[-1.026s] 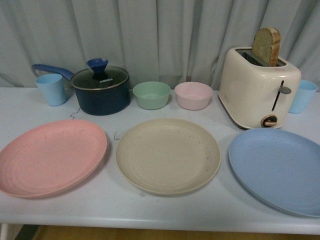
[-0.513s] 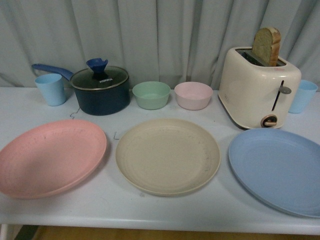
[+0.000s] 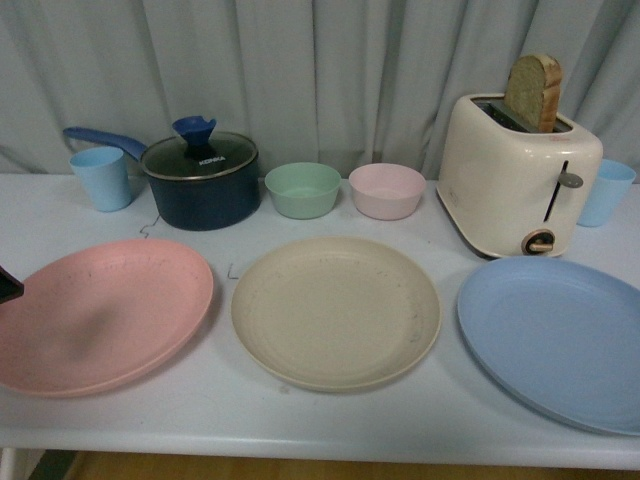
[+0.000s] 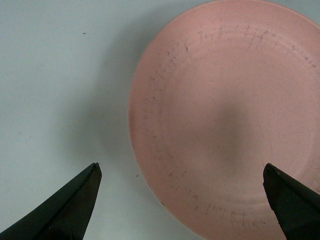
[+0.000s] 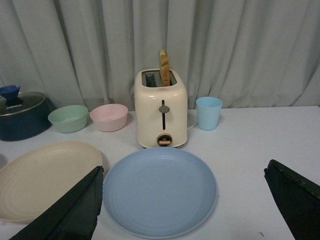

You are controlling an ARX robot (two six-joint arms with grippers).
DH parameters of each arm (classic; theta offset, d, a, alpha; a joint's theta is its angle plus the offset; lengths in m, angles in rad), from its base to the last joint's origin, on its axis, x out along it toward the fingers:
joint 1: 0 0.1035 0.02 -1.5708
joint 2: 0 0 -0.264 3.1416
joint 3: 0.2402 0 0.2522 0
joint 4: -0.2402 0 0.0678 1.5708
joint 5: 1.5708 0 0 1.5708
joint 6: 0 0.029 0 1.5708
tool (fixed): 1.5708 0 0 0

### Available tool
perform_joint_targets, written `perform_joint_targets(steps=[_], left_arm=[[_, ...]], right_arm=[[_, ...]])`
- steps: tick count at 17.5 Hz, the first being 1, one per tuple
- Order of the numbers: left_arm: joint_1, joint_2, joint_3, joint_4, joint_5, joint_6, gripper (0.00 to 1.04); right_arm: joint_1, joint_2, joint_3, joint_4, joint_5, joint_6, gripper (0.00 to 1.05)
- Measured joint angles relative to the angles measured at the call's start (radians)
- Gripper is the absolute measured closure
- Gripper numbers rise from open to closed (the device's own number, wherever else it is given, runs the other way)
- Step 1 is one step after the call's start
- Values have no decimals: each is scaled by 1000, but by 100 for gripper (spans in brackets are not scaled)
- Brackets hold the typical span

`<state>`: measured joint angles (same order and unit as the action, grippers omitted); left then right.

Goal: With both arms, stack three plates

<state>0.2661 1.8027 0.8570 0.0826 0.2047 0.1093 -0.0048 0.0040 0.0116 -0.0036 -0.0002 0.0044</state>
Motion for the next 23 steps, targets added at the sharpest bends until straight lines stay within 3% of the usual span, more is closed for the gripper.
perform_joint_targets(steps=[5, 12, 20, 22, 23], left_arm=[[13, 165, 164, -54, 40, -4, 7], [44, 290, 230, -67, 59, -4, 10], [64, 320, 246, -90, 87, -32, 77], [64, 321, 245, -83, 90, -56, 100], [66, 315, 244, -79, 106, -67, 103]], right_arm=[[0, 0, 0, 0, 0, 0, 6], [0, 0, 0, 0, 0, 0, 6], [0, 0, 0, 0, 0, 0, 6], [0, 0, 0, 0, 0, 0, 6], [0, 0, 0, 0, 0, 0, 6]])
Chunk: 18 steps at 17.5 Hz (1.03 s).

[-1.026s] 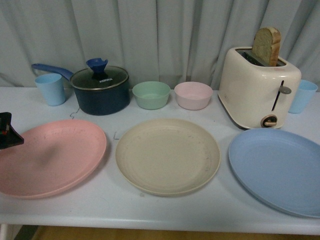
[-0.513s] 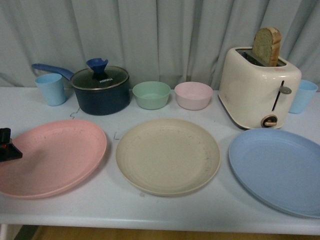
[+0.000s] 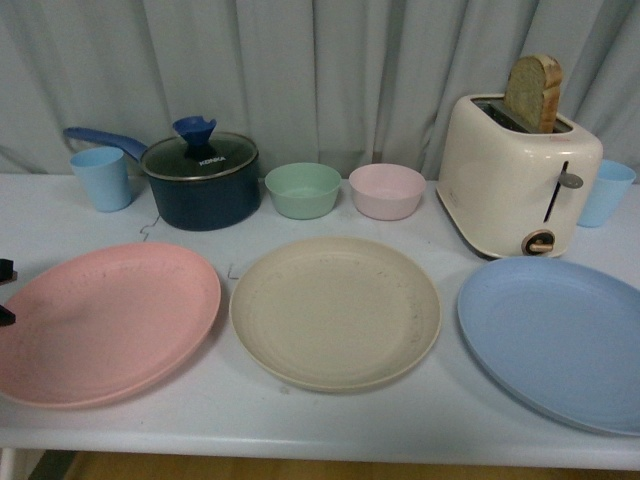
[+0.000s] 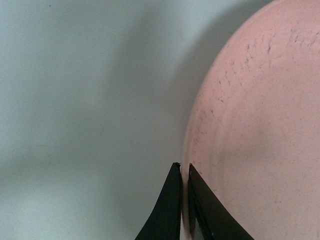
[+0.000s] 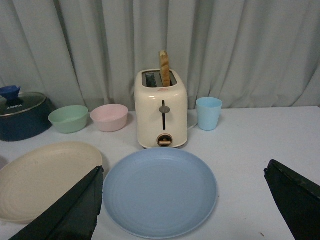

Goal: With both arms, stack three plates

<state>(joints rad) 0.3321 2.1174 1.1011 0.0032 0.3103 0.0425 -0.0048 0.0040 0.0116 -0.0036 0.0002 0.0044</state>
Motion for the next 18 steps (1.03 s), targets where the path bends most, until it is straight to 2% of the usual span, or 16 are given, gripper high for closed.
perform_joint_targets(steps=[6, 9, 12, 15, 18], left_arm=[[-24, -211, -93, 21, -48, -59, 103], [-177, -322, -115, 29, -84, -146, 103], [-387, -324, -119, 35, -148, -230, 103], [-492, -263, -76, 27, -172, -270, 103], [-530, -172, -5, 7, -216, -280, 103]], right_arm=[[0, 0, 0, 0, 0, 0, 6], [0, 0, 0, 0, 0, 0, 6], [0, 0, 0, 0, 0, 0, 6], [0, 0, 0, 0, 0, 0, 6], [0, 0, 0, 0, 0, 0, 6]])
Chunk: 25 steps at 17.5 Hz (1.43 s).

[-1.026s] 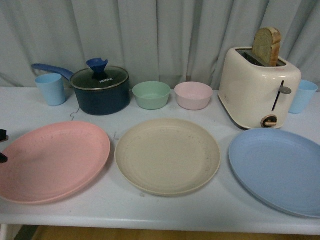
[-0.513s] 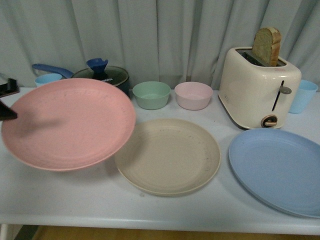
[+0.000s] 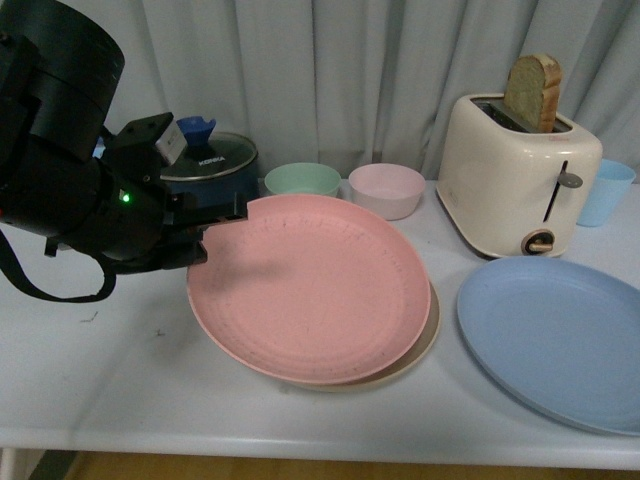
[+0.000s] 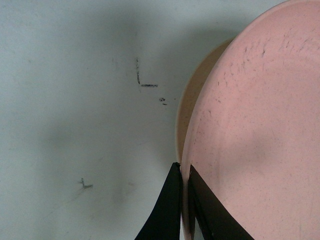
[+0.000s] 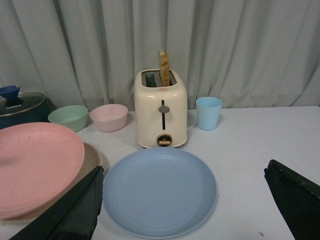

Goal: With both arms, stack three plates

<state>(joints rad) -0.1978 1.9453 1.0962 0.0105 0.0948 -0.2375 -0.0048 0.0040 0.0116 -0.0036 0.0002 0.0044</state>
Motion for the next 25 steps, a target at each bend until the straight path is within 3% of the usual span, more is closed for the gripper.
perform_joint_targets(steps=[13, 17, 20, 21, 22, 23, 25], left_arm=[[-50, 169, 138, -48, -58, -41, 102], [-61, 132, 58, 79, -67, -27, 56], [-60, -71, -155, 380, -77, 3, 22], [-62, -78, -165, 490, -112, 27, 16], [-58, -45, -261, 811, -254, 101, 28], [-48, -45, -404, 988, -299, 156, 39], [13, -148, -590, 1218, -294, 203, 62]], right_arm=[[0, 0, 0, 0, 0, 0, 6], [0, 0, 0, 0, 0, 0, 6], [0, 0, 0, 0, 0, 0, 6], [0, 0, 0, 1, 0, 0, 6], [0, 0, 0, 1, 0, 0, 6], [0, 0, 0, -2, 0, 0, 6], [0, 0, 0, -1, 0, 0, 6]])
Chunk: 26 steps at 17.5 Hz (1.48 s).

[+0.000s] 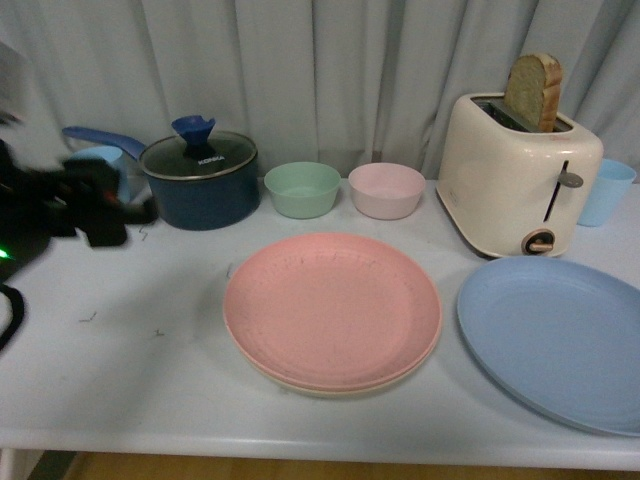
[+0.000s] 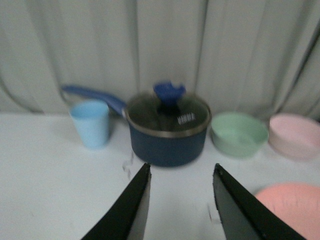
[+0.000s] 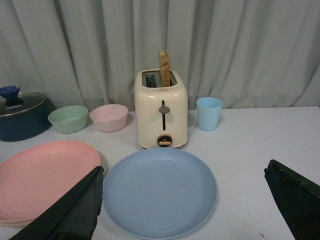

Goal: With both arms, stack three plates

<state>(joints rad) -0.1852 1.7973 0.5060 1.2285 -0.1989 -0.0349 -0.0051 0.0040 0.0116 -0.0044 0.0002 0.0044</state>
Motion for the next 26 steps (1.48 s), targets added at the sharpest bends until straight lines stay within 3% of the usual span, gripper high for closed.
perform_joint_targets(steps=[2, 3, 4, 9, 12, 16, 26], left_arm=[[30, -185, -107, 39, 37, 17, 87], [40, -238, -168, -59, 62, 18, 100], [54, -297, -224, -77, 74, 20, 103], [111, -587, -379, -176, 126, 20, 103], [190, -752, -430, -276, 188, 21, 103], [184, -982, -476, -454, 199, 21, 103], [184, -1285, -495, -724, 199, 21, 103]], right_arm=[[0, 0, 0, 1, 0, 0, 6], [0, 0, 0, 1, 0, 0, 6], [0, 0, 0, 1, 0, 0, 6], [0, 0, 0, 1, 0, 0, 6], [0, 0, 0, 1, 0, 0, 6], [0, 0, 0, 1, 0, 0, 6], [0, 0, 0, 1, 0, 0, 6]])
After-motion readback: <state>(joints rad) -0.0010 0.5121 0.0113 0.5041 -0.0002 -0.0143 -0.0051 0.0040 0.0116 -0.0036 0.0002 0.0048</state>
